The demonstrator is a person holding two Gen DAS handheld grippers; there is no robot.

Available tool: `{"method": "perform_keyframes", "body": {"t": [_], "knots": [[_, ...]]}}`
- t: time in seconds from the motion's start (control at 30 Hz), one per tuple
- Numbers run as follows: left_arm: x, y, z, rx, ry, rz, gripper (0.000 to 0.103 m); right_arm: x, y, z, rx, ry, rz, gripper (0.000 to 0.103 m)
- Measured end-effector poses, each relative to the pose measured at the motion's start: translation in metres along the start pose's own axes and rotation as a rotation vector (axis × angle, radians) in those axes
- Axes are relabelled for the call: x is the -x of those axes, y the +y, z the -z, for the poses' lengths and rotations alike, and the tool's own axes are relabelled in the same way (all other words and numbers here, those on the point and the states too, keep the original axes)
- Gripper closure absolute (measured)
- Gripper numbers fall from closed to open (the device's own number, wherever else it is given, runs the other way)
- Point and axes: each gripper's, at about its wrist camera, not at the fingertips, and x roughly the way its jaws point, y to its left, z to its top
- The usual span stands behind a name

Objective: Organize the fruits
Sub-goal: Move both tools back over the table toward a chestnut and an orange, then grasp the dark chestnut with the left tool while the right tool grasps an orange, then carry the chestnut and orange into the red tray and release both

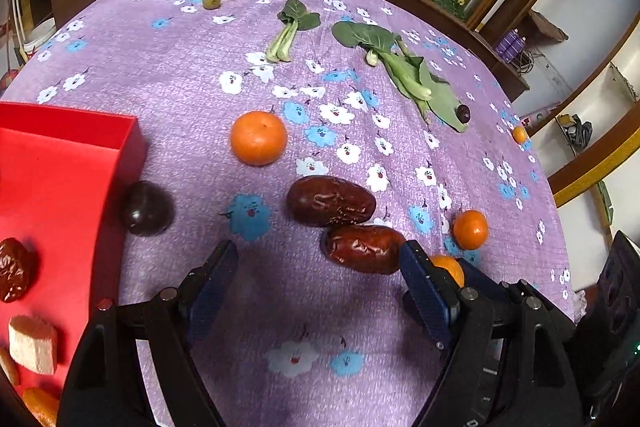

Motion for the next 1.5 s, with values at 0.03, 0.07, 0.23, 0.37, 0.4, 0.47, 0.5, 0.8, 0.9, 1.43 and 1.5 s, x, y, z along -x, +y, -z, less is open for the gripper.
{"method": "perform_keyframes", "body": {"t": [0.03, 0.07, 0.23, 0.37, 0.4, 0.47, 0.5, 0.8, 0.9, 1.43, 1.5], "knots": [[-0.002, -0.001, -0.001, -0.002, 0.001, -0.001, 0.021, 0.000, 0.000, 0.000, -0.002, -0.001, -0.001, 0.047], [-0.003, -0.003, -0.001, -0.005, 0.000, -0.004, 0.021, 0.000, 0.000, 0.000, -0.004, -0.001, -0.004, 0.047], [-0.007, -0.011, -0.001, -0.033, -0.011, -0.012, 0.021, 0.000, 0.000, 0.000, -0.006, -0.001, -0.004, 0.047], [-0.012, -0.023, 0.003, -0.101, -0.025, -0.028, 0.021, 0.000, 0.001, 0.000, -0.001, 0.000, -0.001, 0.047], [-0.013, -0.027, 0.003, -0.119, -0.026, -0.040, 0.021, 0.000, 0.001, 0.000, 0.001, 0.000, -0.002, 0.047], [-0.016, -0.032, 0.005, -0.149, -0.028, -0.064, 0.021, 0.001, 0.002, 0.001, 0.004, 0.001, -0.003, 0.047], [-0.017, -0.034, 0.005, -0.161, -0.032, -0.080, 0.021, 0.001, 0.003, 0.001, 0.004, 0.001, -0.003, 0.047], [-0.015, -0.039, 0.010, -0.208, -0.059, -0.124, 0.067, 0.002, 0.001, 0.002, -0.007, -0.001, -0.002, 0.063], [-0.013, -0.039, 0.013, -0.212, -0.056, -0.114, 0.070, 0.003, 0.001, 0.002, -0.005, -0.001, -0.001, 0.064], [0.053, 0.000, 0.030, -0.086, -0.126, -0.046, 0.072, 0.021, 0.005, 0.008, -0.039, -0.031, -0.008, 0.065], [0.064, 0.007, 0.032, -0.066, -0.142, -0.037, 0.072, 0.029, 0.009, 0.010, -0.043, -0.041, -0.012, 0.065]]}}
